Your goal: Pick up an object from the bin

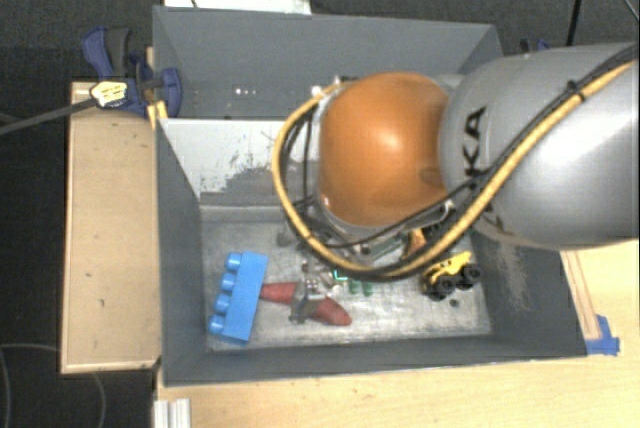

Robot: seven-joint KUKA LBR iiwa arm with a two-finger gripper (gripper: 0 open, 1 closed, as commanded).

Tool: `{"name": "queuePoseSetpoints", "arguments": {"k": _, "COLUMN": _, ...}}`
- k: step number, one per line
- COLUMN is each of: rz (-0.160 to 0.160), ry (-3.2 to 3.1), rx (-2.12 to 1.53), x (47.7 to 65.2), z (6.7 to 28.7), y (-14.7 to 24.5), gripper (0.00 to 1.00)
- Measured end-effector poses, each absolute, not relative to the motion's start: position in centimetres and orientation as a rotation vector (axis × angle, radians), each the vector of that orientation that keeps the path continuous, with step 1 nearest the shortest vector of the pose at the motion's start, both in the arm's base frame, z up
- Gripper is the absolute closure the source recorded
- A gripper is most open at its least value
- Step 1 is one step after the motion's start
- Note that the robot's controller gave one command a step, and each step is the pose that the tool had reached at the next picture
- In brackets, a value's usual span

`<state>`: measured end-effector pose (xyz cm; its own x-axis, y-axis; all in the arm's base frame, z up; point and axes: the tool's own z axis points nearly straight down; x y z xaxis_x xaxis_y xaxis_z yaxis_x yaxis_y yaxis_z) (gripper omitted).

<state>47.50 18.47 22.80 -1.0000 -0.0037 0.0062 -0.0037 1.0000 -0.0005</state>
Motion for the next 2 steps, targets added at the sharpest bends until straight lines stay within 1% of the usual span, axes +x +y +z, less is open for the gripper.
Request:
{"name": "queuePoseSetpoints", "arguments": {"k": 1, "rz": -0.002, "ry": -3.143, "rx": -0.003, "x": 47.7, "z": 23.2, "y": 18.4, "gripper": 0.0}}
{"name": "queuePoseSetpoints", "arguments": {"k": 2, "rz": -0.006, "ry": -3.15, "rx": -0.026, "x": 48.5, "z": 18.3, "y": 18.1, "gripper": 0.0}}
